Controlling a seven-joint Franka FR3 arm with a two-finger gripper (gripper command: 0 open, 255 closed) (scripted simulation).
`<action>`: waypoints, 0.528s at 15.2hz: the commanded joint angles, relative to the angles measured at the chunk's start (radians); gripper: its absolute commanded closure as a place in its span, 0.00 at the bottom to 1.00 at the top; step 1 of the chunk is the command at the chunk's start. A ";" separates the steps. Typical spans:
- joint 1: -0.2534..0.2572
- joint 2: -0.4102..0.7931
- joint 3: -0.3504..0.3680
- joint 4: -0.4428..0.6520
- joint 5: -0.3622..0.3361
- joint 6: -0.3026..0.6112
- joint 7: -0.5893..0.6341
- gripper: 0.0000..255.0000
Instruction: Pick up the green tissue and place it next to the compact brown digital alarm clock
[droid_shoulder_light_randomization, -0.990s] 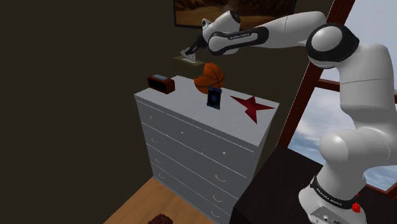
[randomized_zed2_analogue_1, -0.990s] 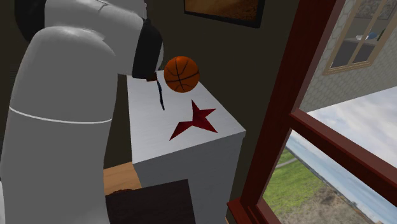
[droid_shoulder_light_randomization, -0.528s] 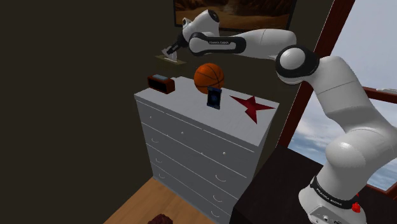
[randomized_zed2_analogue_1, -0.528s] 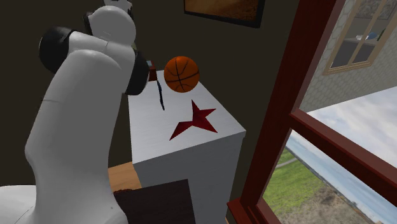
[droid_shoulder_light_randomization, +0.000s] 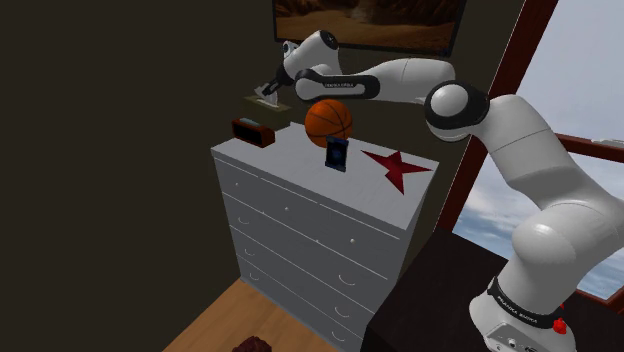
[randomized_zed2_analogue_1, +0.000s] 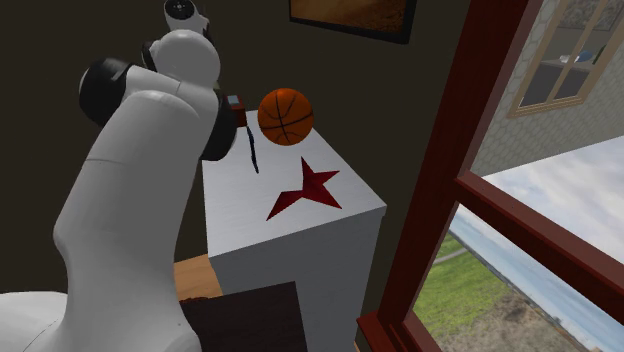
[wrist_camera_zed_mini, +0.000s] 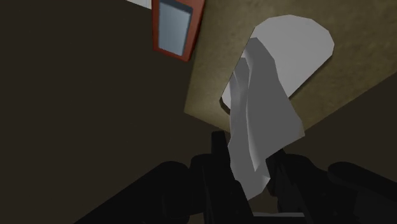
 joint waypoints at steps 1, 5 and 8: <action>-0.006 -0.001 -0.007 -0.027 -0.007 0.026 0.012 1.00; -0.015 -0.006 -0.022 -0.071 -0.022 0.074 0.032 1.00; -0.018 -0.013 -0.035 -0.097 -0.032 0.108 0.047 1.00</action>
